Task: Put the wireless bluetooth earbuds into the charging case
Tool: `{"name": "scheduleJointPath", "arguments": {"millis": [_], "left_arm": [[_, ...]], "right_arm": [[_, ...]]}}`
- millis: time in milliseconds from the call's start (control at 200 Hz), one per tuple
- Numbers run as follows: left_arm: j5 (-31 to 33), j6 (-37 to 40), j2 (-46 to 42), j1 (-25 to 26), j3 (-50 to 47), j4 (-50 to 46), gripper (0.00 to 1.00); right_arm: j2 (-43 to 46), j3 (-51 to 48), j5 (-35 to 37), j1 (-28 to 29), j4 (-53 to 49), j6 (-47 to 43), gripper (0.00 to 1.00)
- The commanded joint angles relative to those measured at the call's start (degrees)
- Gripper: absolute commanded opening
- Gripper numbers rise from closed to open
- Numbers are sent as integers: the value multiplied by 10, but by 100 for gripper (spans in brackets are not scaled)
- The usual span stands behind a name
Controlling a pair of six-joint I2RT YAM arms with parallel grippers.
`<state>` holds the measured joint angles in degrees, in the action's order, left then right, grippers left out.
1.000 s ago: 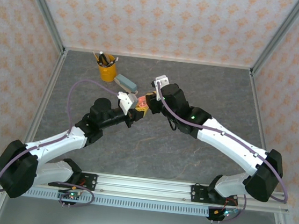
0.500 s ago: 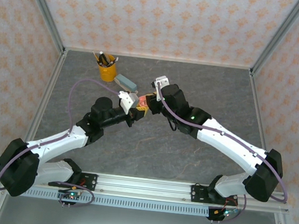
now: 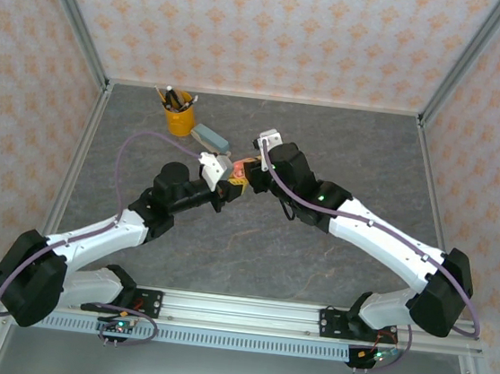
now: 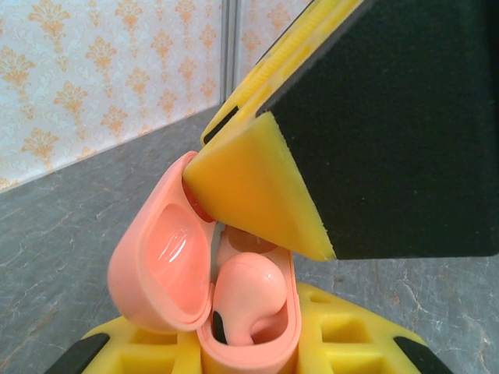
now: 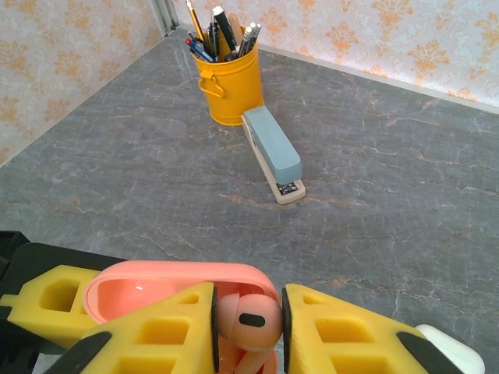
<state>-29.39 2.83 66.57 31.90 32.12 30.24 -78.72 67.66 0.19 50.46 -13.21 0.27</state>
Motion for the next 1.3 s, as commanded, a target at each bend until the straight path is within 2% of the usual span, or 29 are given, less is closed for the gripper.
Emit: {"name": "scheduleJointPath", "arguments": {"millis": [0, 686, 956, 1141, 1296], "left_arm": [[-1, -7, -1, 7, 28, 38, 0], [9, -11, 23, 12, 32, 52, 0], [10, -12, 31, 12, 35, 57, 0], [8, -15, 35, 14, 38, 59, 0], [8, -14, 35, 15, 38, 56, 0]], "right_arm": [[0, -12, -1, -2, -4, -15, 24], [-15, 0, -25, -2, -23, -36, 25], [-12, 1, -9, -2, -23, -34, 26], [-11, 2, 2, -2, -16, -20, 34], [-11, 4, 14, -2, -13, -12, 37]]}}
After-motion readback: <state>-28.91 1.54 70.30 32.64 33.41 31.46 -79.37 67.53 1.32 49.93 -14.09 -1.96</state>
